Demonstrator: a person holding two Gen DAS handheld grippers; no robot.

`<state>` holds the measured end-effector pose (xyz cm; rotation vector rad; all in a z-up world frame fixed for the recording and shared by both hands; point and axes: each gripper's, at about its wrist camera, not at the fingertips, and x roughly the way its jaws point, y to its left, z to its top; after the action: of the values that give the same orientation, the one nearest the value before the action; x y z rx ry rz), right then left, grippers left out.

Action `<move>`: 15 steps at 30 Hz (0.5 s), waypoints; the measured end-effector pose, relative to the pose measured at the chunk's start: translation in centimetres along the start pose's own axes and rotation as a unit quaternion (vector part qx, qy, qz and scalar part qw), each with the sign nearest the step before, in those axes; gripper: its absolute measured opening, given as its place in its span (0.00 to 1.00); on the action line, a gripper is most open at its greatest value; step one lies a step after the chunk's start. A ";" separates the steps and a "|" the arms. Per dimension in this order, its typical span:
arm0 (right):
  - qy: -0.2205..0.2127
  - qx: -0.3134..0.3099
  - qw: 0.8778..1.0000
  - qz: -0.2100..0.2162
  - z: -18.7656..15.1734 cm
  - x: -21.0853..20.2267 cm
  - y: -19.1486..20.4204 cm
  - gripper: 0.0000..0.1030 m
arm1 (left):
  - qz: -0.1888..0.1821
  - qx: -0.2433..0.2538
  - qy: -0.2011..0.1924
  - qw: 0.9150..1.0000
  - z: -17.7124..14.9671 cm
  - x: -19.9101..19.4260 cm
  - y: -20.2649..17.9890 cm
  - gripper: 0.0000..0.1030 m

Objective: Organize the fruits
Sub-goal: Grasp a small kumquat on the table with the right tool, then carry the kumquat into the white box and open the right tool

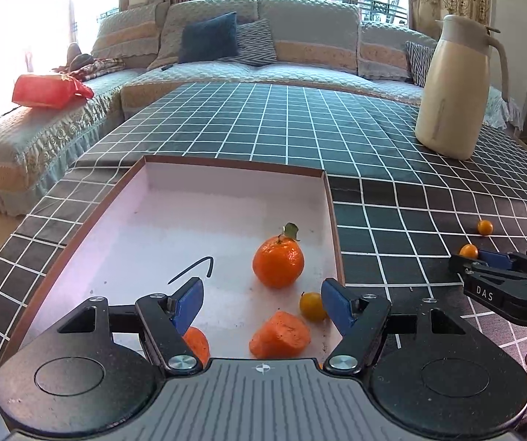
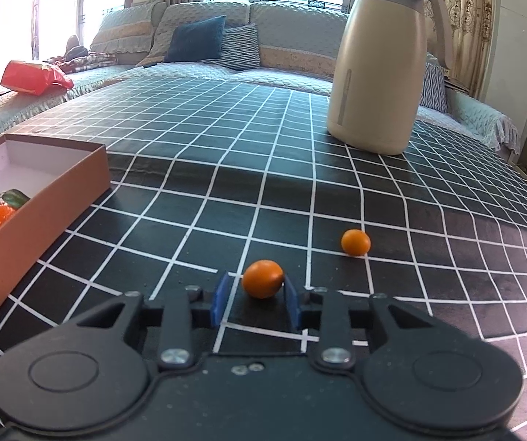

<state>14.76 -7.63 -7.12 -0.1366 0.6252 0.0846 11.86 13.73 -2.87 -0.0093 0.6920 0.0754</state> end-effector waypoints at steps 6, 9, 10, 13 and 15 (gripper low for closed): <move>0.002 -0.006 1.000 0.002 0.1 -0.1 0.0 0.21 | 0.001 0.000 0.003 1.000 -0.1 0.0 -0.1 0.69; -0.002 -0.004 1.000 0.003 0.0 -0.9 0.0 0.21 | 0.002 -0.001 0.004 1.000 -0.1 0.1 0.0 0.69; -0.004 -0.005 1.000 0.004 0.0 -1.3 0.0 0.21 | 0.002 -0.002 0.004 1.000 -0.1 0.1 0.0 0.69; -0.011 -0.006 1.000 0.006 0.0 -2.6 -0.1 0.21 | 0.002 0.000 0.003 1.000 -0.1 0.0 0.0 0.69; -0.014 -0.008 1.000 0.007 0.0 -3.6 -0.1 0.21 | 0.002 0.000 0.003 1.000 -0.1 -0.1 0.1 0.69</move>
<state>11.85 -7.89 -5.00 -0.1465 0.5976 0.1049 11.71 13.79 -2.87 -0.0076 0.6976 0.0783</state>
